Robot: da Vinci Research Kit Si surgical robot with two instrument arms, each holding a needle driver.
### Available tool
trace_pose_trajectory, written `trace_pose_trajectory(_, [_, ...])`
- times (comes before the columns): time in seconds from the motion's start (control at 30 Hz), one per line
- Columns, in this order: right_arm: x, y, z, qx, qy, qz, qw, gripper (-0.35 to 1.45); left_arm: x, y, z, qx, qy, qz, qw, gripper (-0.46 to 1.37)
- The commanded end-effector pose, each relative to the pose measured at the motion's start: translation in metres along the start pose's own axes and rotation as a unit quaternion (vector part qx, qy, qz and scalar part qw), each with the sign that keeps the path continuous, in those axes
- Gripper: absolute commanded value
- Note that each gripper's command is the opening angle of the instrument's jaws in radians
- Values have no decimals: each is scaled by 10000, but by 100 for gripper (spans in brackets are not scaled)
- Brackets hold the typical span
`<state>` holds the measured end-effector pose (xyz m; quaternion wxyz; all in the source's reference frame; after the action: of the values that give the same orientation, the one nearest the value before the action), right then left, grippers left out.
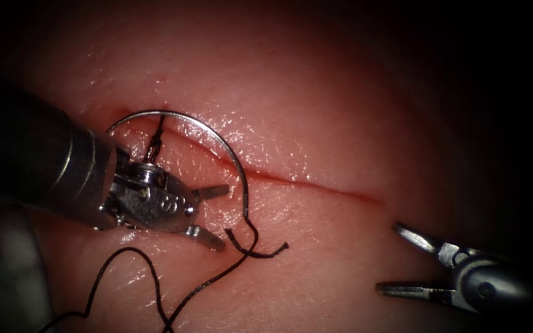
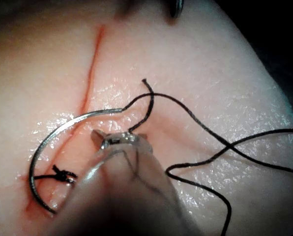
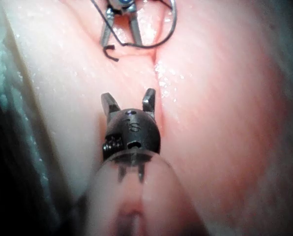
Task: Wound Closure
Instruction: Grab the needle using the left gripper
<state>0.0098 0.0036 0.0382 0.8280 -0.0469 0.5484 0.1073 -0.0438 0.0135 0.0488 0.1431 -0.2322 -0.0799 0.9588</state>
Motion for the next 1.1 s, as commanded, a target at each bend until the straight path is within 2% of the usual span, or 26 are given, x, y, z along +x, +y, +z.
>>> trace_pose_trajectory(0.03, [0,0,0,23,2,1,10000,119,0,0,0,-5,-1,-2,10000,50])
trace_pose_trajectory(0.23, [0,0,0,23,1,-29,10000,119,1,2,-2,-12,2,-212,9998,64])
trace_pose_trajectory(0.47, [-1,0,1,18,-1,-30,10000,119,4,0,-10,-48,5,-346,9994,68])
trace_pose_trajectory(0.67, [-3,-4,2,32,-14,-46,10000,120,6,-7,-23,-123,15,-357,9993,87])
trace_pose_trajectory(0.93, [-3,-5,3,24,-16,-49,10000,120,1,-16,-40,-193,9,-342,9992,101])
trace_pose_trajectory(1.1, [-4,-5,7,19,-34,-49,10000,120,6,-26,-51,-242,-30,-395,9989,106])
